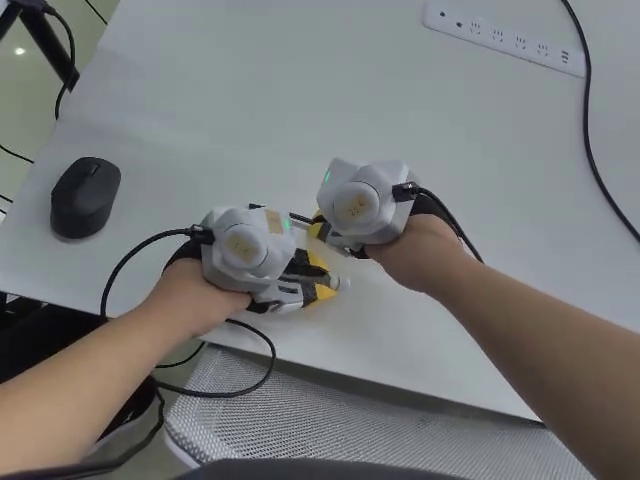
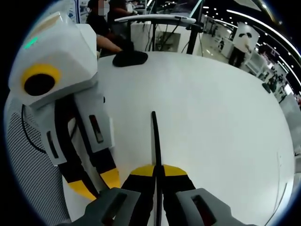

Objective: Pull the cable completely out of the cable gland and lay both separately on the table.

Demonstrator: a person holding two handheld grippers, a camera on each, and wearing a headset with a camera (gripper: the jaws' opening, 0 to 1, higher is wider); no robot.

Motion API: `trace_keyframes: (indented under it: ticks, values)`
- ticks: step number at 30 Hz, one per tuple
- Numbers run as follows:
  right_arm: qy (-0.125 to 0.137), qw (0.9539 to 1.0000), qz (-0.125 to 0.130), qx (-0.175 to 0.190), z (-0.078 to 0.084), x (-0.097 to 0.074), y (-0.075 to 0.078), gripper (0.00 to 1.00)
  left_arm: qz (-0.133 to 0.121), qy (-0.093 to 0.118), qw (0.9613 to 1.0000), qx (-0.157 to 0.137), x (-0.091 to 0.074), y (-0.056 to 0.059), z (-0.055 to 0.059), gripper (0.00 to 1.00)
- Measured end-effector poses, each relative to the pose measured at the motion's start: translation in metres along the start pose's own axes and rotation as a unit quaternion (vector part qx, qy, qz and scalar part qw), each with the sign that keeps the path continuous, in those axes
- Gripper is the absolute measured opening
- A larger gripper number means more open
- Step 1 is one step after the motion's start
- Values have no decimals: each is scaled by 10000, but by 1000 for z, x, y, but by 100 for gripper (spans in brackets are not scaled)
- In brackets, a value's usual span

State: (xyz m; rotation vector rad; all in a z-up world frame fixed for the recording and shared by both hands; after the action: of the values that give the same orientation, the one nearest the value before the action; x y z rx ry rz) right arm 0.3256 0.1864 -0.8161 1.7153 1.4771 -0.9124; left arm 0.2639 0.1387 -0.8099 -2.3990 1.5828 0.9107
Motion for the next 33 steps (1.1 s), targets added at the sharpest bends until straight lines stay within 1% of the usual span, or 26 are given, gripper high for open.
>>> trace_keyframes:
  ticks: [5,9,14,18,23,26,29,30,33]
  values:
    - [-11,10000,34,11,0,0,1,0,-16,-21,10000,-11,-1,-1,0,16]
    - [-29,9999,93,38,-1,0,2,4,-6,-63,10000,-2,-2,-1,1,16]
    - [-19,9998,170,119,0,-4,5,9,-18,-35,10000,-20,-3,-1,-1,16]
    - [82,9994,285,170,-4,-12,10,14,-24,-64,10000,-6,-3,-1,-1,18]
    - [283,9978,382,470,-9,-27,17,18,-66,-43,10000,1,-6,-1,-5,20]
    - [340,9971,427,533,-8,-37,19,21,-102,-41,9999,18,-9,-1,-7,21]
    - [493,9949,437,764,-8,-49,21,25,-168,18,9999,-28,-13,-1,-11,22]
    - [515,9946,444,786,-8,-52,22,26,-197,17,9998,-31,-14,-2,-11,24]
    - [719,9913,447,1012,-7,-66,22,29,-269,12,9996,-34,-17,-3,-13,27]
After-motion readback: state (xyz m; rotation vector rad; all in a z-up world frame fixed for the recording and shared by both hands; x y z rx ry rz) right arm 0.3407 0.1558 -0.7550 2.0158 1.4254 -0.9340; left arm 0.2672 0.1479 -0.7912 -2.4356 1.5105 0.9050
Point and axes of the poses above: the centre of the closed fingertips' face, and the gripper's own axes: x roughly forward along the fingers, y roughly to its right, z roughly out of its underside, the point moved 1 cm from there along -x, roughly backward along the fingers, and after that the axes turned 2 degrees about x, right-handed, at the moved point
